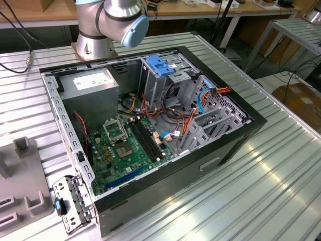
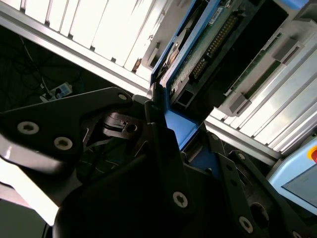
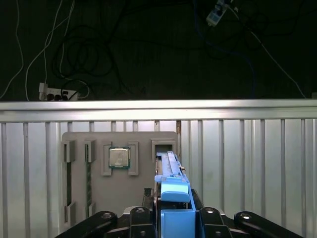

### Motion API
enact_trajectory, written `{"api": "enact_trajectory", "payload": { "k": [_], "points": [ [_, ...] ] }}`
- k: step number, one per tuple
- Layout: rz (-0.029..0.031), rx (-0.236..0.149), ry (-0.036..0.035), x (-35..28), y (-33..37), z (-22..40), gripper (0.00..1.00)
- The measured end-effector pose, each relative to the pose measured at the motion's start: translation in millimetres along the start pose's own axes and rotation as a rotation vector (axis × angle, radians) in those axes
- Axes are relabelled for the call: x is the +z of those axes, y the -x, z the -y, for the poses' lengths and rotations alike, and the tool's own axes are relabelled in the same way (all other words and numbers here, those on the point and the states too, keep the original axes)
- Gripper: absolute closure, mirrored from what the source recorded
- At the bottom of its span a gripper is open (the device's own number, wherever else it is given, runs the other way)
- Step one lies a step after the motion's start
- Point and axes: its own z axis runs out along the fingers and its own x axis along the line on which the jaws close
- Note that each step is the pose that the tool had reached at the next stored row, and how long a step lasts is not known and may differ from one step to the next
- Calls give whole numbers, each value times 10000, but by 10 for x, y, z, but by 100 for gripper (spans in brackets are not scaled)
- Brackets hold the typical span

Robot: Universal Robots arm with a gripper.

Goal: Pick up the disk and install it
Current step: 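Pick up the disk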

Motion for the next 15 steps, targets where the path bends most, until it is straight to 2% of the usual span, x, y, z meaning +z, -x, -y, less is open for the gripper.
{"api": "enact_trajectory", "payload": {
  "k": [15],
  "points": [
    [0, 0, 0, -284, 4, 0, 63]
  ]
}}
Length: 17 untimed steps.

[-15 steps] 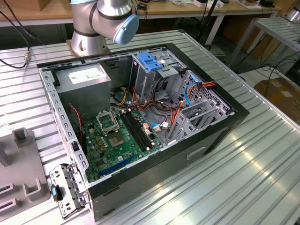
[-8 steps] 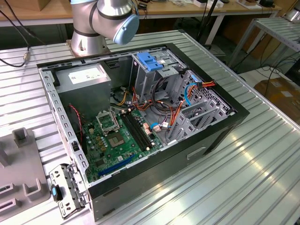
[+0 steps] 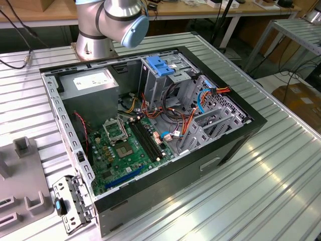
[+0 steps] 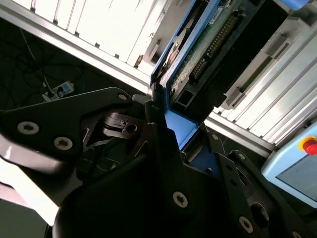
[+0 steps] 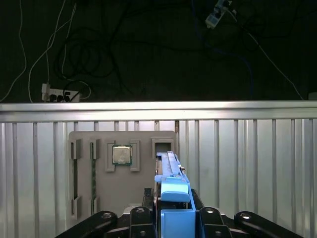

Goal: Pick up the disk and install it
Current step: 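Pick up the disk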

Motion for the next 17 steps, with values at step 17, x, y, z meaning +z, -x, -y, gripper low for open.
{"api": "enact_trajectory", "payload": {
  "k": [17],
  "points": [
    [0, 0, 3, -298, 4, 1, 63]
  ]
}}
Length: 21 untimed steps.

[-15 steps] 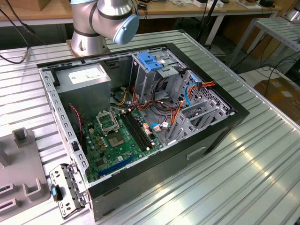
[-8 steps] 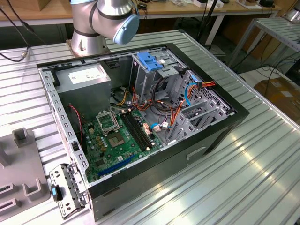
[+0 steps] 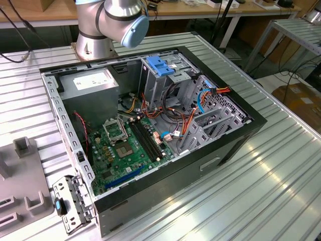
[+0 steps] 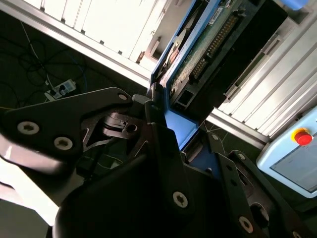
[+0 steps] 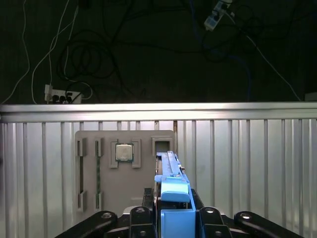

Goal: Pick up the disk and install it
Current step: 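Pick up the disk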

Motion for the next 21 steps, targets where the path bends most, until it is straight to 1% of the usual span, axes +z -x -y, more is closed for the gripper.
{"api": "enact_trajectory", "payload": {
  "k": [7, 21],
  "points": [
    [0, 0, 1, -96, 1, 0, 63],
    [0, 0, 1, -355, 4, 0, 63]
  ]
}}
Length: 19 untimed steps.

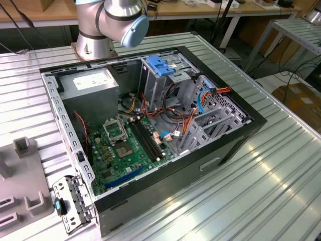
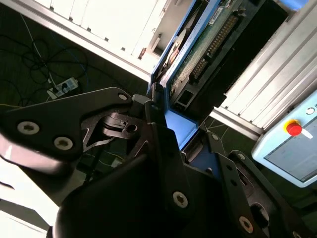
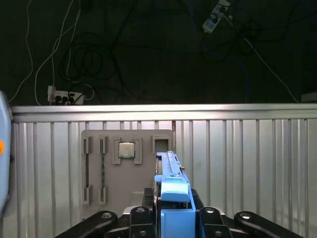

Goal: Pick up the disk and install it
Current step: 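Pick up the disk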

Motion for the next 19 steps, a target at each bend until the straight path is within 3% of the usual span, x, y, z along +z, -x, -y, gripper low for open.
{"api": "enact_trajectory", "payload": {
  "k": [5, 6, 7, 10, 19],
  "points": [
    [-1, 0, 2, -111, 2, 0, 63],
    [0, 0, 2, -204, 2, 0, 63],
    [15, 0, 0, -205, 3, 0, 63],
    [15, 0, 0, -205, 5, 102, 63],
    [15, 0, 0, -205, 5, 159, 63]
  ]
}}
